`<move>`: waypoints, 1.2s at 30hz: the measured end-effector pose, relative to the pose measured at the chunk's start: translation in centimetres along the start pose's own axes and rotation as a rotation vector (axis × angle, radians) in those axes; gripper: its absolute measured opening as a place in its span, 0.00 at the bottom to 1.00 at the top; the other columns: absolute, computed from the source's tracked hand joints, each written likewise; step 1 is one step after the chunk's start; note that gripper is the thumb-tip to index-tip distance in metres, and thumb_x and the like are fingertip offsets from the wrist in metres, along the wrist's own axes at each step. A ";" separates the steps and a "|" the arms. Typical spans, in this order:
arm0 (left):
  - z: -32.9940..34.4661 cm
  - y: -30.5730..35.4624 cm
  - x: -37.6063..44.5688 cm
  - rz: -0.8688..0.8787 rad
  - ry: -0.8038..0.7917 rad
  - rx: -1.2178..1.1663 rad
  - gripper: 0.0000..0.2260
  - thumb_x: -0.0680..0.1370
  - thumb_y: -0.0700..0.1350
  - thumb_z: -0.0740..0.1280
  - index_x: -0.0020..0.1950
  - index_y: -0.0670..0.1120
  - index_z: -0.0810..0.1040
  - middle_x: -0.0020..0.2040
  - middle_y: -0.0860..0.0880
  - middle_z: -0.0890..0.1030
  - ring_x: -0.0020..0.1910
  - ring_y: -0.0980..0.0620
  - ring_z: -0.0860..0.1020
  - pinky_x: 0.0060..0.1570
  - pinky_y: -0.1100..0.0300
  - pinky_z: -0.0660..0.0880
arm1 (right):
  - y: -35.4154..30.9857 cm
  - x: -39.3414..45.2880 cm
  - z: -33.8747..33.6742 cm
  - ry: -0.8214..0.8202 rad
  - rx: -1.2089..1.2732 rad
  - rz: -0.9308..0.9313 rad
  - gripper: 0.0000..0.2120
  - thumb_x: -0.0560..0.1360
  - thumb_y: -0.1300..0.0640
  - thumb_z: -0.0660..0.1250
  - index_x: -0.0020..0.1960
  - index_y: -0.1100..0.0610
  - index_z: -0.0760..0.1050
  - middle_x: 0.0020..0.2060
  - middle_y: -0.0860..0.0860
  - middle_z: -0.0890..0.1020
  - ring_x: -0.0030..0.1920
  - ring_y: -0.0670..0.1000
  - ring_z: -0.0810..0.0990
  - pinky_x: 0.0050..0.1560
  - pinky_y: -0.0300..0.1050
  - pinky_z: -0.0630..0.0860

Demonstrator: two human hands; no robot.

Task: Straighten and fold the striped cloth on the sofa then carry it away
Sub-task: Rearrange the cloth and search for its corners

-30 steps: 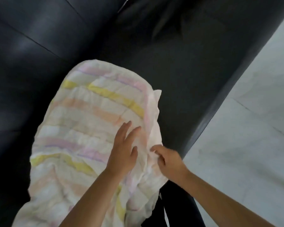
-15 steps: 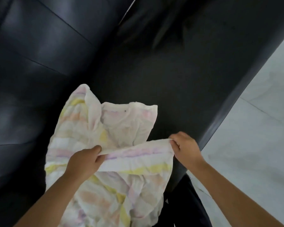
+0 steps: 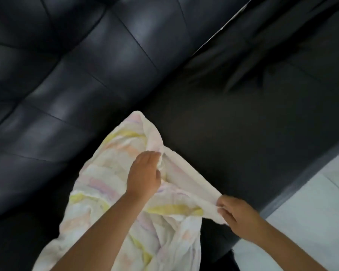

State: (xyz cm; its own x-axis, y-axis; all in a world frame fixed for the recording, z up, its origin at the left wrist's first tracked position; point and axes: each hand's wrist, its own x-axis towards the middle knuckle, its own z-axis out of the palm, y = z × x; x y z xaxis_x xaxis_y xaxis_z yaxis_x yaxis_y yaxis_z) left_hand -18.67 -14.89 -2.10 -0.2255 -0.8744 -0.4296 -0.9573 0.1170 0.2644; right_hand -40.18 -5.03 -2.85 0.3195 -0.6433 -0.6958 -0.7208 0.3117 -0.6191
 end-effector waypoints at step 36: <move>-0.4 -9.9 -1.4 -0.428 -0.040 -0.026 0.15 0.75 0.42 0.57 0.61 0.43 0.66 0.46 0.39 0.78 0.48 0.39 0.77 0.41 0.53 0.69 | -7.6 9.6 0.3 0.176 -0.424 0.171 0.15 0.76 0.61 0.54 0.58 0.65 0.72 0.59 0.60 0.73 0.61 0.58 0.71 0.57 0.47 0.70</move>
State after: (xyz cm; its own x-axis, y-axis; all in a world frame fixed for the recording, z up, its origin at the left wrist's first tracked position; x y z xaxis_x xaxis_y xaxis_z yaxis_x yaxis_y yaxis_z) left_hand -8.80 -15.07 -3.75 0.1834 -0.8228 -0.5379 -0.9613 -0.2645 0.0769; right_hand -31.48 -13.31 -4.93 0.0923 -0.7275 -0.6799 -0.9527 0.1341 -0.2728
